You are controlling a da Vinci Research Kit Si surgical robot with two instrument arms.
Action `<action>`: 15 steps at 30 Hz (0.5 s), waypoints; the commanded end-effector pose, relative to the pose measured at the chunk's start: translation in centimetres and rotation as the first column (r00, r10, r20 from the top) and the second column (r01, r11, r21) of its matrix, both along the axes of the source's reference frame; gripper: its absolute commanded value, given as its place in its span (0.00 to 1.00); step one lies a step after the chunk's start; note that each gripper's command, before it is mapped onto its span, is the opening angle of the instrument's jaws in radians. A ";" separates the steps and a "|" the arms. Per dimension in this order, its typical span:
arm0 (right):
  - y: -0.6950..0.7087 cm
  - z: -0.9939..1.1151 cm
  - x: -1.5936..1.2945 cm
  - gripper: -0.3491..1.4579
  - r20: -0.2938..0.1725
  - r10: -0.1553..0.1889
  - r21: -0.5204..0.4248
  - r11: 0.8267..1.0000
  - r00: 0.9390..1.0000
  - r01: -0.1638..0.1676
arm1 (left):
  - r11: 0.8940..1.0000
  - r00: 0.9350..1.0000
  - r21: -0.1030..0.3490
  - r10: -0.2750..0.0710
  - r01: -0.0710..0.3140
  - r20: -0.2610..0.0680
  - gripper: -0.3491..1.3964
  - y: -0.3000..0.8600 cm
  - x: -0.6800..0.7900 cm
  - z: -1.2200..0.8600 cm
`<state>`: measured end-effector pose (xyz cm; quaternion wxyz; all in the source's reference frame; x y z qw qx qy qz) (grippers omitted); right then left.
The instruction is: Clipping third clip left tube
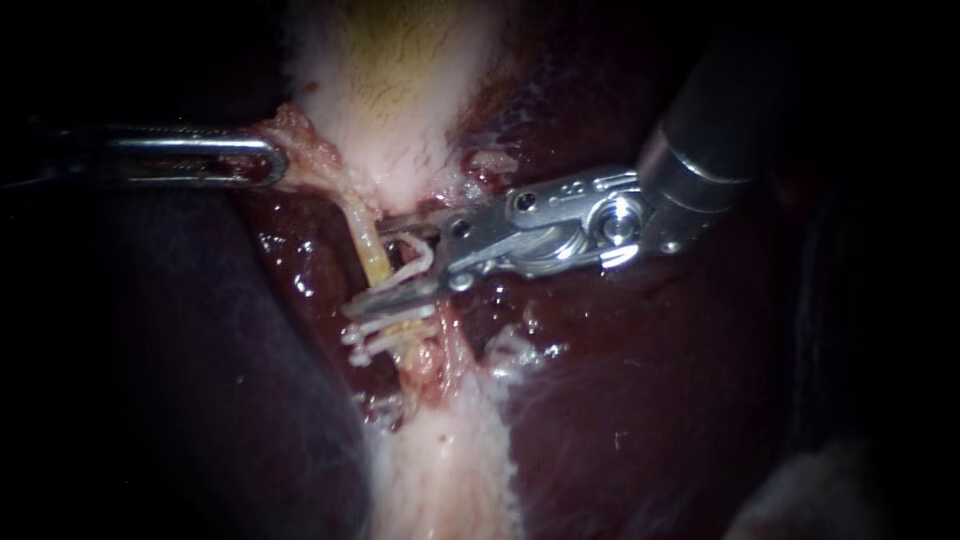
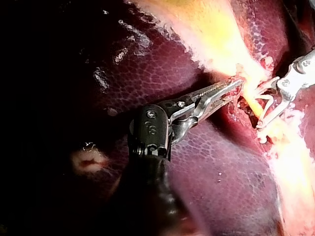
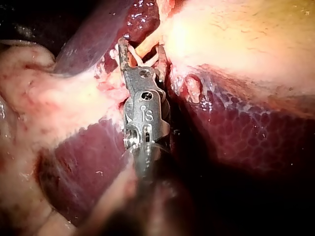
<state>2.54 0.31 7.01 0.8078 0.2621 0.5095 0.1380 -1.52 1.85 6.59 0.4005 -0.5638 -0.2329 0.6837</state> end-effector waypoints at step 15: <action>0.00 -0.21 0.07 0.45 -0.163 0.035 0.112 0.994 0.986 -0.017 | 1.000 1.000 0.000 0.001 -0.001 0.000 0.00 0.00 0.01 0.02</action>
